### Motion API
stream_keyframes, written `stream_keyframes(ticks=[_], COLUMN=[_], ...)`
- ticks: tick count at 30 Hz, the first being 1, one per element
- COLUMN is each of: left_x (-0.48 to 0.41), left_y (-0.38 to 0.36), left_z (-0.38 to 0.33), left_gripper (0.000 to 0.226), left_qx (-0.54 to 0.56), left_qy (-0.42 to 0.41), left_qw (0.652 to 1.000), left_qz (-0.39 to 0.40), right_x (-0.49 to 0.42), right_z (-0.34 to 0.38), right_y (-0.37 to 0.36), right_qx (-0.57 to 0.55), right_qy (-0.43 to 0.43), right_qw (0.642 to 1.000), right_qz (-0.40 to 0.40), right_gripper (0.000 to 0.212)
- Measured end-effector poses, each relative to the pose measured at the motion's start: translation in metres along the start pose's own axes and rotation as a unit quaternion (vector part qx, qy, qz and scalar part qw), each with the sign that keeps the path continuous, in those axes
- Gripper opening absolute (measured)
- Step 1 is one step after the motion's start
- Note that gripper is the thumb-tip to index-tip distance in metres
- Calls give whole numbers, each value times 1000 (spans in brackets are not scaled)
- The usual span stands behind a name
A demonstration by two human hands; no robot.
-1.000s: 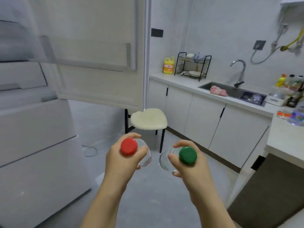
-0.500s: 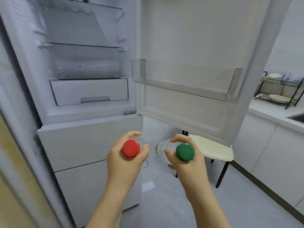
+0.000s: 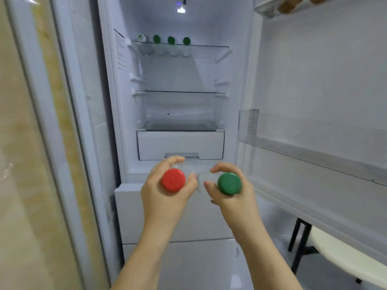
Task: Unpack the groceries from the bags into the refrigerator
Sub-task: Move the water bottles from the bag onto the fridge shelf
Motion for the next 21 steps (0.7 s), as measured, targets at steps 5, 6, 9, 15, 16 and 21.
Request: stream_keyframes(ticks=[5, 6, 9, 15, 16, 21], left_x=[-58, -70, -105, -163, -173, -217], left_y=[-19, -24, -39, -59, -61, -62], left_z=[3, 1, -4, -6, -6, -4], left_gripper=[32, 32, 30, 30, 29, 25], left_qx=[-5, -10, -35, -44, -46, -14], left_qy=[-57, -79, -142, -249, -267, -293], left_qw=[998, 997, 988, 965, 960, 952], left_qz=[-21, -25, -47, -70, -72, -88], right_x=[-70, -83, -124, -191, -202, -242], right_z=[-1, 0, 4, 10, 11, 9], right_y=[-10, -12, -18, -30, -33, -43], right_qx=[-26, -31, -41, -59, -73, -107], right_qy=[86, 104, 155, 234, 244, 282], right_qw=[996, 994, 987, 970, 967, 953], right_qz=[29, 31, 25, 9, 7, -14], right_gripper=[23, 22, 21, 27, 26, 23])
Point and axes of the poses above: each hand's wrist, its own x-axis away from the middle knuckle, its own y-axis out of the back of the hand, z = x × y, the point moved 1 cm from there along -x, towards the middle knuckle, and after that the axes turned 3 degrees about x, right-handed, at the moved point
